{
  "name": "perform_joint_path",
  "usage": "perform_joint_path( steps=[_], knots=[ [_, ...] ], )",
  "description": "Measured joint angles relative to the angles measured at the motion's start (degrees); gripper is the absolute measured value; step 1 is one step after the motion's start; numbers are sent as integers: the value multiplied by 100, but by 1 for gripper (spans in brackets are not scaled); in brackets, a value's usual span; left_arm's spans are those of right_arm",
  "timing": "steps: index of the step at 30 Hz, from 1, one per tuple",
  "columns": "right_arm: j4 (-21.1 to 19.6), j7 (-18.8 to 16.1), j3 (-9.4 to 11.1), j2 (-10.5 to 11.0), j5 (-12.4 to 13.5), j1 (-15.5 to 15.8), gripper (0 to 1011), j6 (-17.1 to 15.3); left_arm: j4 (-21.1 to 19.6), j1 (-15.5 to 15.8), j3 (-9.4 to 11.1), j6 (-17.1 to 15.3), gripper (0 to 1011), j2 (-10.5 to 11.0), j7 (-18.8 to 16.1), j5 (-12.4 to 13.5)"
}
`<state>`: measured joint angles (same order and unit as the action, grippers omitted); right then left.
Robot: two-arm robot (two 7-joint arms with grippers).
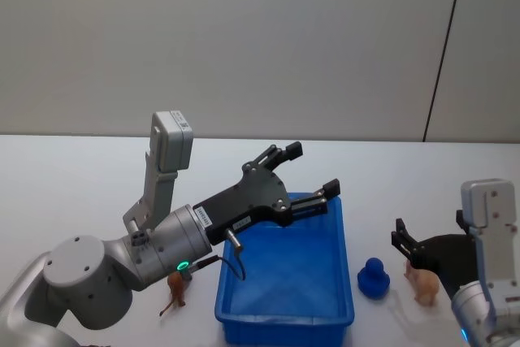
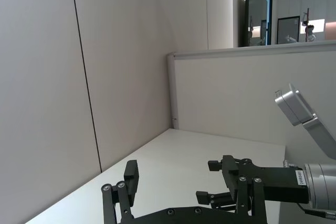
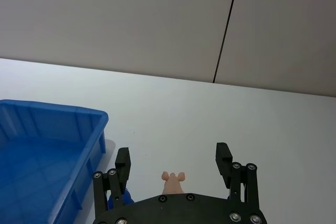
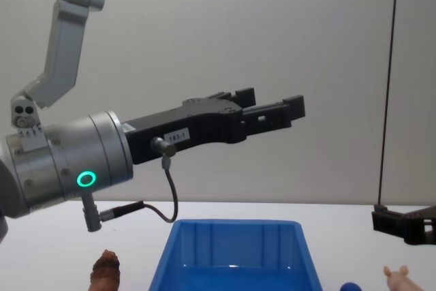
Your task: Pick up the two dolls from the table and place them into the box.
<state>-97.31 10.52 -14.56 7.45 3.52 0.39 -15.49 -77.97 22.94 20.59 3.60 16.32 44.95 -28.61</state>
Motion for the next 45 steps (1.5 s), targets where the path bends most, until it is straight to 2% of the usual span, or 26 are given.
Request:
perform_joint_path(
  steps=[22,34,45],
  knots=[
    [59,39,10,-29,-13,-29,1001,-14,0,0,0,0,1001,0,0,0],
    [571,130,52,-165,-132,-294,1000,-104,0,0,0,0,1001,0,1,0],
    [1047,-73,67,-263,-220,-518,1000,-179,0,0,0,0,1001,0,0,0]
  ],
)
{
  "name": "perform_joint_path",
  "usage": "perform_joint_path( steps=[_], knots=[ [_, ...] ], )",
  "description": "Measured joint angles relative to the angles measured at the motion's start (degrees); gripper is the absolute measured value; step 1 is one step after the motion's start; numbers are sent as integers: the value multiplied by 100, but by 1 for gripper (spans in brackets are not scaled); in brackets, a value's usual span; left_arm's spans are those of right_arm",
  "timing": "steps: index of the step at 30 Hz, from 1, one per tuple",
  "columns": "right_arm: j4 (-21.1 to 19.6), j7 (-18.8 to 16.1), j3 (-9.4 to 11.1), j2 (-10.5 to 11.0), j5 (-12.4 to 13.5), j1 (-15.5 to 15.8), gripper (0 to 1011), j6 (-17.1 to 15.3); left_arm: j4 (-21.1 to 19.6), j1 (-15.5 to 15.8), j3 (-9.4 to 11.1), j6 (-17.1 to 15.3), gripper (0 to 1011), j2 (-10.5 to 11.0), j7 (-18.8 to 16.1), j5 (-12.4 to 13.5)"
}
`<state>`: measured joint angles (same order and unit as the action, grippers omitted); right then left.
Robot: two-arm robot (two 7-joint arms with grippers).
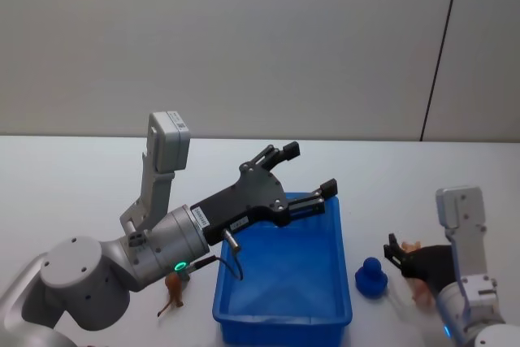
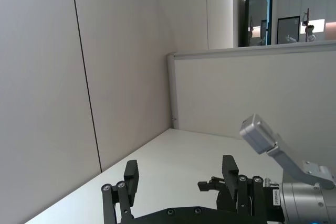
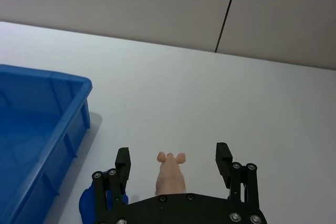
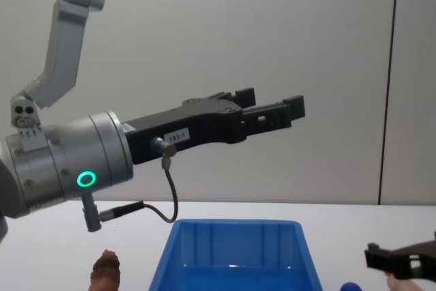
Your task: Pick up the two dolls from the table and place them into the box.
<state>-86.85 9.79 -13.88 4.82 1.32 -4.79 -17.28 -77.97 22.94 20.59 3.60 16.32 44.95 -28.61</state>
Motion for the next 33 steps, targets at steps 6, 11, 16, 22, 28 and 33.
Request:
perform_joint_path(
  steps=[6,11,16,22,28,33],
  knots=[
    [111,-124,-15,-24,-20,-8,1000,-69,0,0,0,0,1001,0,0,0],
    [129,-170,-24,-26,-23,45,1001,-128,0,0,0,0,1001,0,0,0],
    [105,-174,-22,-8,-23,149,1000,-184,0,0,0,0,1001,0,0,0],
    [53,-127,1,16,2,235,1000,-204,0,0,0,0,1001,0,0,0],
    [26,-67,44,43,42,314,1000,-201,0,0,0,0,1001,0,0,0],
    [57,-36,80,51,70,340,1000,-145,0,0,0,0,1001,0,0,0]
  ],
)
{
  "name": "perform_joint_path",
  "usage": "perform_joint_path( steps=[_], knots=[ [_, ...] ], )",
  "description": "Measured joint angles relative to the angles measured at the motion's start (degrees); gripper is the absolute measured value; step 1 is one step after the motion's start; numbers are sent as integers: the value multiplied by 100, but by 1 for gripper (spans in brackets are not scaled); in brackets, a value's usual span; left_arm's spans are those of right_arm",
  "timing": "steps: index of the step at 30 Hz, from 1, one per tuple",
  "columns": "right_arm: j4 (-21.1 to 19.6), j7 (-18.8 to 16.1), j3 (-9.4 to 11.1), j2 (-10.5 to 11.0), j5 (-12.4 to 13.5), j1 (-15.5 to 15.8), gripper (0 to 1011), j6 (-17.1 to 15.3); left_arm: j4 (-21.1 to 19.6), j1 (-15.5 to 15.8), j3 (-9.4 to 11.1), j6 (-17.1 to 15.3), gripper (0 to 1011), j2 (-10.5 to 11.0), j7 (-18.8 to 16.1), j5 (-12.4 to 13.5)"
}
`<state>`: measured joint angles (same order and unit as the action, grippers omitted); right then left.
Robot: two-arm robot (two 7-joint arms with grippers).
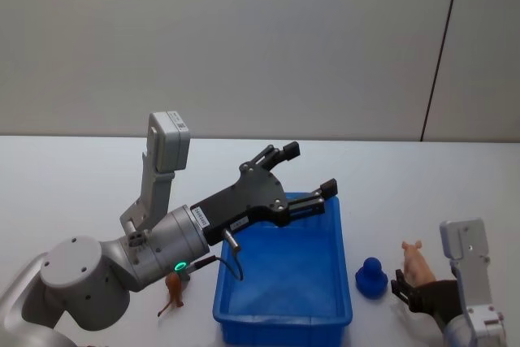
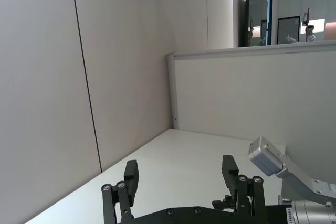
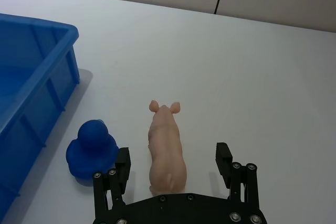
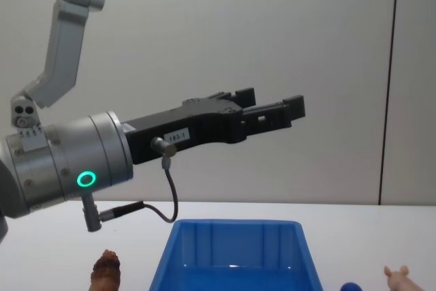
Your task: Pick up the two dolls from the table and place them into the box.
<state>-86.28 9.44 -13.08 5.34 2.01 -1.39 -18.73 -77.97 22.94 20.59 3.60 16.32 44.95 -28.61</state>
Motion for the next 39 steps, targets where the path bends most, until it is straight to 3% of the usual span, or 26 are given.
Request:
perform_joint_path(
  steps=[6,10,29,39],
  knots=[
    [108,-2,36,1,37,-4,1000,89,0,0,0,0,1001,0,0,0],
    [219,-50,56,-4,69,-28,930,170,0,0,0,0,1001,0,0,0],
    [683,-256,81,-92,112,-180,381,520,0,0,0,0,1001,0,0,0],
    [409,-247,89,-95,72,-119,373,661,0,0,0,0,1002,0,0,0]
  ],
)
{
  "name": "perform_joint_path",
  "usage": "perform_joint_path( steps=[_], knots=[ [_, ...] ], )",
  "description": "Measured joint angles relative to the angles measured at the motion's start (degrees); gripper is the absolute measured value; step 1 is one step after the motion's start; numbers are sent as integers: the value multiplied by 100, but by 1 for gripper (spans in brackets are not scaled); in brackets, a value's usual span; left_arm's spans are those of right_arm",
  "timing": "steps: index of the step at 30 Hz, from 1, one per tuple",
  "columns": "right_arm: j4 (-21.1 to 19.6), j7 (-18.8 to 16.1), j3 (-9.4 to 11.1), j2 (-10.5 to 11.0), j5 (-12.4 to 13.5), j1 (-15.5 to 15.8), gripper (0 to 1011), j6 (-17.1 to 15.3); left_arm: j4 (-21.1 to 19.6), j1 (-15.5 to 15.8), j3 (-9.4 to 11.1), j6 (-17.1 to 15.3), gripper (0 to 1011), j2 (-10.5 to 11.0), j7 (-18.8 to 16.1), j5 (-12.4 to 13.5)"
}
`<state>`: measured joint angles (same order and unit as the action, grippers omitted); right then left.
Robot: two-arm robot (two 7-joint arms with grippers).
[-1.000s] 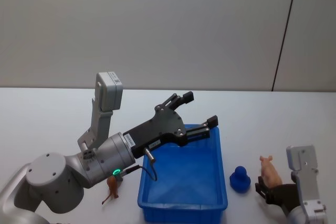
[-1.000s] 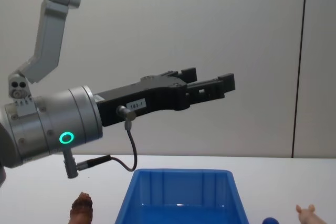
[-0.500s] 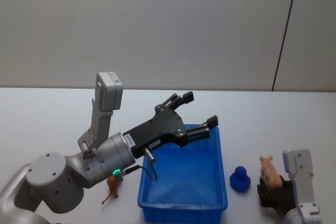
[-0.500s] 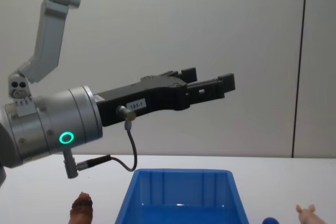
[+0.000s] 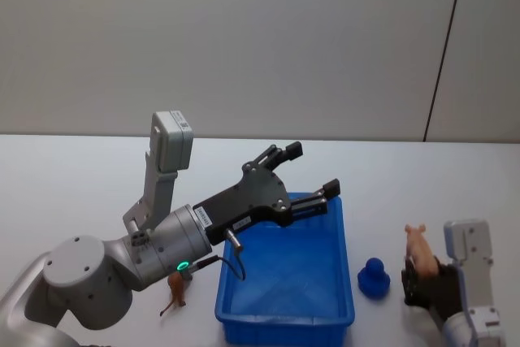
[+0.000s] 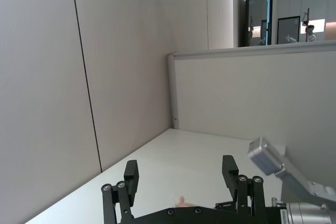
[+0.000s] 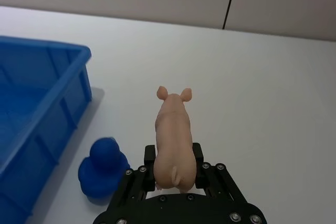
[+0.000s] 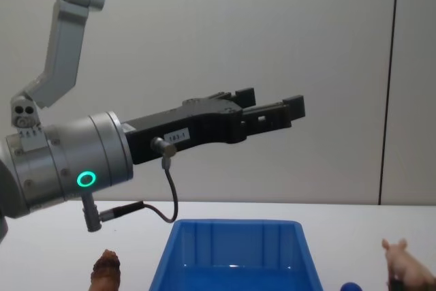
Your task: Pick up the two dolls from the table and place them into the box.
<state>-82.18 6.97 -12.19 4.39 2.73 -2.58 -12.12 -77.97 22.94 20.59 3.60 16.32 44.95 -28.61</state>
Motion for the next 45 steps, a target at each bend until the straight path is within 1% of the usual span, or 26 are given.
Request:
perform_joint_path(
  steps=[9,15,16,22,25,32,35,36,38,40,42,45],
  knots=[
    [-393,-289,-32,4,-25,45,373,85,0,0,0,0,1001,0,0,0],
    [-518,-629,-89,-28,-51,15,374,105,0,0,0,0,1001,0,0,0],
    [-528,-737,-112,-45,-61,-8,374,105,0,0,0,0,1001,0,0,0],
    [-492,-1071,-199,-122,-128,-108,373,93,0,0,0,0,1001,0,0,0],
    [-378,-1300,-277,-195,-203,-200,373,82,0,0,0,0,1001,0,0,0],
    [-139,-1608,-409,-329,-355,-352,373,101,0,0,0,0,1001,0,0,0],
    [-44,-1689,-460,-378,-406,-409,412,123,0,0,0,0,1001,0,0,0],
    [-24,-1705,-471,-388,-417,-419,467,130,0,0,0,0,1001,0,0,0],
    [17,-1738,-490,-409,-443,-448,516,146,0,0,0,0,1001,0,0,0],
    [84,-1770,-517,-440,-470,-480,599,163,0,0,0,0,1001,0,0,0],
    [120,-1785,-532,-457,-486,-500,639,175,0,0,0,0,1001,0,0,0],
    [189,-1800,-555,-488,-508,-538,754,198,0,0,0,0,1001,0,0,0]
  ],
)
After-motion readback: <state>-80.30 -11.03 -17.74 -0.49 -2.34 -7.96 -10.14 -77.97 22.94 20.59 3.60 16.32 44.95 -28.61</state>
